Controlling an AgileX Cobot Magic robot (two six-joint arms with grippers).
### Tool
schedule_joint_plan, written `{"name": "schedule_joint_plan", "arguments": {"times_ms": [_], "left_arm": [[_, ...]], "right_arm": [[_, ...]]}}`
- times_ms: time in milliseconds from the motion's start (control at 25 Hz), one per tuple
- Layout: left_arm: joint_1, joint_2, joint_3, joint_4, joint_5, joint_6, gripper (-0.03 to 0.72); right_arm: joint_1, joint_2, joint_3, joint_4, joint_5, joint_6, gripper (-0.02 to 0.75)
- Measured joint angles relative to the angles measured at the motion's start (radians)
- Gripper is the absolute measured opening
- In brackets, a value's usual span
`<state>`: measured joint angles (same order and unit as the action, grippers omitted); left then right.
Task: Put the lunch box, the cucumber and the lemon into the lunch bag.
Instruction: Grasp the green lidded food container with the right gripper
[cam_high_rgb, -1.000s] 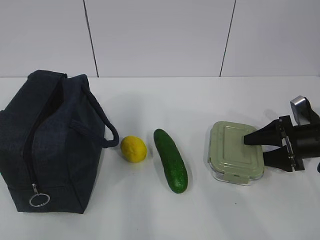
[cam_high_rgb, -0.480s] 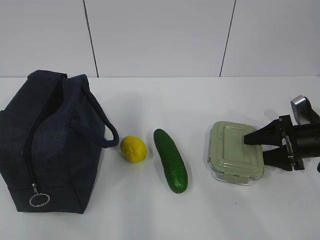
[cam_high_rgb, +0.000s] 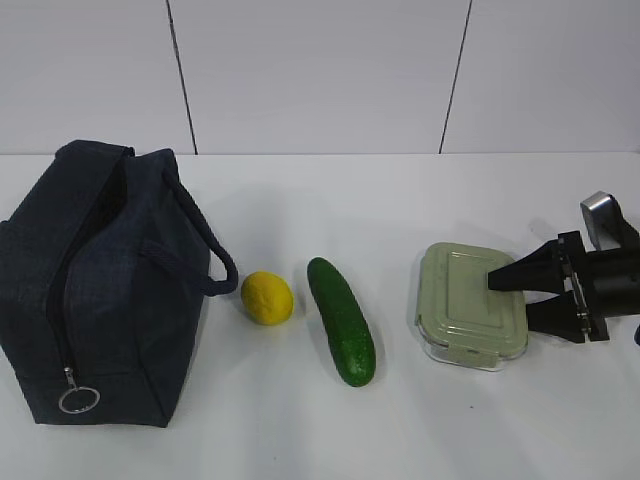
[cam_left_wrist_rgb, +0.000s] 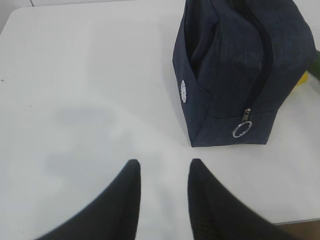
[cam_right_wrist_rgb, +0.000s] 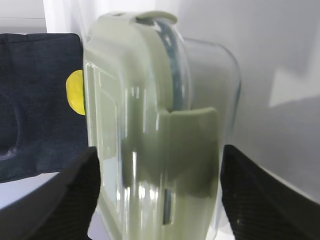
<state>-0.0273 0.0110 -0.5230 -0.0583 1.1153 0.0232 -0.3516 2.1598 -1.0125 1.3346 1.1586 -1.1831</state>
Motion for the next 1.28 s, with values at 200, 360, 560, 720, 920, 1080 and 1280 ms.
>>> {"name": "schedule_joint_plan", "arguments": {"times_ms": [200,360,560,720,920,1080,1280], "left_arm": [[0.000,0.000,0.000,0.000,0.000,0.000,0.239],[0.000,0.000,0.000,0.000,0.000,0.000,0.239],[0.000,0.000,0.000,0.000,0.000,0.000,0.239],[0.000,0.000,0.000,0.000,0.000,0.000,0.239],[0.000,0.000,0.000,0.000,0.000,0.000,0.239],[0.000,0.000,0.000,0.000,0.000,0.000,0.239],[0.000,0.000,0.000,0.000,0.000,0.000,0.239]], "right_arm": [[0.000,0.000,0.000,0.000,0.000,0.000,0.565],[0.000,0.004,0.000,0.000,0.000,0.000,0.565],[0.000,0.006,0.000,-0.001,0.000,0.000,0.565],[0.000,0.006,0.000,-0.001,0.000,0.000,0.565],[0.000,0.006,0.000,-0.001,0.000,0.000,0.565],[0.000,0.006,0.000,-0.001,0.000,0.000,0.565],[0.013,0.006,0.000,-0.001,-0.002,0.000,0.564]]}}
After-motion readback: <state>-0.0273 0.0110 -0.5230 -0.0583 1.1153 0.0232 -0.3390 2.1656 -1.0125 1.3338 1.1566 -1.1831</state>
